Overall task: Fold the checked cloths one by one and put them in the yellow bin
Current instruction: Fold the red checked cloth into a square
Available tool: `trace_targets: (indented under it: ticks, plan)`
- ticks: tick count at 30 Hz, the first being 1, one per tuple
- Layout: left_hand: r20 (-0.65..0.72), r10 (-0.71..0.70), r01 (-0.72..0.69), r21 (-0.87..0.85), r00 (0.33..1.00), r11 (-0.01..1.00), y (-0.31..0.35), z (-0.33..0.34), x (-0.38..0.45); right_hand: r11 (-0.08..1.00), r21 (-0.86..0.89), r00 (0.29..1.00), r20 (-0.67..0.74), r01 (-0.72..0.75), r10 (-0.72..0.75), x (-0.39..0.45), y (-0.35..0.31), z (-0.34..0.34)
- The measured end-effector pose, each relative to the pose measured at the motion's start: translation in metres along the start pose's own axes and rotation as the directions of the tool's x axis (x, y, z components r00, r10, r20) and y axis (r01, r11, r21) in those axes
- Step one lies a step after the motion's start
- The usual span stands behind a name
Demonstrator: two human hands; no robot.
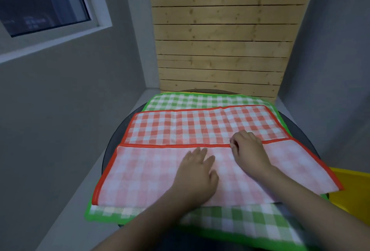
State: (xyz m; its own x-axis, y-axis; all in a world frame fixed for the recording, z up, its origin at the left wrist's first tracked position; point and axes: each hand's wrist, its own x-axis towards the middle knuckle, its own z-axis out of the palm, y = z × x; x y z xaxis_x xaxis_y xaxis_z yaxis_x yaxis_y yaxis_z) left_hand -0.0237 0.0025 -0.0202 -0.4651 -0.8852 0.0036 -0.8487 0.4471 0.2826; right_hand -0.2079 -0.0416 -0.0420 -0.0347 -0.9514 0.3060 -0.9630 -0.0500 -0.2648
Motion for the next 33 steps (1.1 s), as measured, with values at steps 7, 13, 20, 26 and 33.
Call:
trace_targets:
  ticks: [7, 13, 20, 26, 33]
  plan:
    - [0.059, -0.094, 0.087, 0.114, 0.994, 0.990, 0.002, 0.024, -0.007, 0.996, -0.084, 1.000, 0.013, -0.011, 0.012, -0.001, -0.005, -0.005]
    - [0.035, -0.095, 0.089, 0.150, 0.995, 0.985, -0.001, 0.027, -0.006, 0.999, 0.013, 0.994, 0.102, 0.040, -0.042, -0.032, -0.024, -0.011]
    - [0.030, -0.108, 0.101, 0.183, 0.994, 0.978, -0.002, 0.030, -0.005, 0.996, -0.065, 0.926, 0.376, 0.067, -0.038, -0.068, 0.009, -0.022]
    - [0.021, -0.090, 0.085, 0.176, 0.996, 0.981, -0.004, 0.033, -0.005, 0.988, -0.142, 0.929, 0.356, -0.059, 0.106, -0.069, 0.058, -0.035]
    - [0.015, -0.095, 0.090, 0.190, 0.995, 0.978, -0.003, 0.034, -0.005, 0.974, -0.209, 0.918, 0.360, -0.092, 0.165, -0.065, 0.057, -0.036]
